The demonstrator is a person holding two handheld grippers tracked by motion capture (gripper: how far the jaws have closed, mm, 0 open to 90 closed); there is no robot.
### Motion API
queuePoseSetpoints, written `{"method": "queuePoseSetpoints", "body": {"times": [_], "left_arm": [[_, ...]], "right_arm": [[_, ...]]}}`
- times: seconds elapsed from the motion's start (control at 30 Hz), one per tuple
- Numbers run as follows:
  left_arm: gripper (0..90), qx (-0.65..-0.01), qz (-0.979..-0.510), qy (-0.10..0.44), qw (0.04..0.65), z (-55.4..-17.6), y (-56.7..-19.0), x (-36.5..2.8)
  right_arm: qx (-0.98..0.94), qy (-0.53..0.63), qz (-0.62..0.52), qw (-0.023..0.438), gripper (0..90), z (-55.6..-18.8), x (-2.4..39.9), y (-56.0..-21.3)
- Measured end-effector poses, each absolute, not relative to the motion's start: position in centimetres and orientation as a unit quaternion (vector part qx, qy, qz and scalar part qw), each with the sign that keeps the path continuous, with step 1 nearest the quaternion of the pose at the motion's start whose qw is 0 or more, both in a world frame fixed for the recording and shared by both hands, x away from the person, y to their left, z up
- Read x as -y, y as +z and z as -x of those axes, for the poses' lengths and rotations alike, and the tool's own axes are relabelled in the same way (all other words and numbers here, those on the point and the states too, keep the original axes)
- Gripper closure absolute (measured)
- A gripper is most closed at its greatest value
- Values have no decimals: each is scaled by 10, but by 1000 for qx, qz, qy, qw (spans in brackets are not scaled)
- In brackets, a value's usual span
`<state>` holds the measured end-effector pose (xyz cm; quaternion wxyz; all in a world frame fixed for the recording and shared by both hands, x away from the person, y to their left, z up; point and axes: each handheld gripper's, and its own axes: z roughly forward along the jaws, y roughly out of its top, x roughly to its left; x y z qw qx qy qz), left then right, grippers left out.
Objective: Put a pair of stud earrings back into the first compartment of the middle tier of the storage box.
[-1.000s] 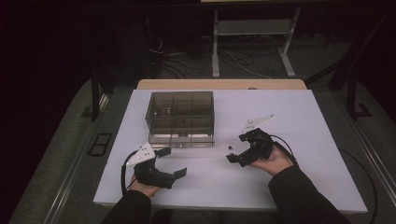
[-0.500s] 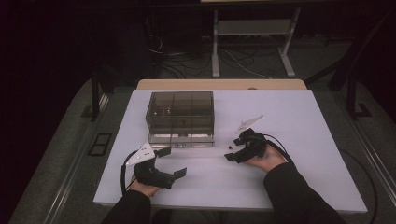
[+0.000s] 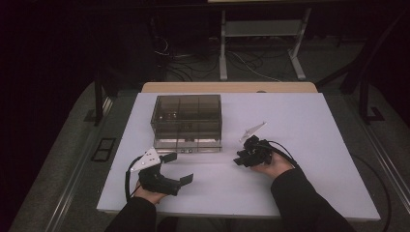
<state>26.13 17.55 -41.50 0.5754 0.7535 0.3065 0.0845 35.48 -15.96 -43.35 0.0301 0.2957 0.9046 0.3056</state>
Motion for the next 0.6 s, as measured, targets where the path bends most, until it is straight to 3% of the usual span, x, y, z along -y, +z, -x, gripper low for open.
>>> {"method": "queuePoseSetpoints", "body": {"times": [0.13,0.6], "left_arm": [[0,-306,-754,84,575,-261,-415,-176],[0,-306,-754,84,575,-262,-415,-175]], "right_arm": [[-906,295,-299,43,785,-355,159,-436],[-897,340,-282,19,792,-351,160,-403]]}}
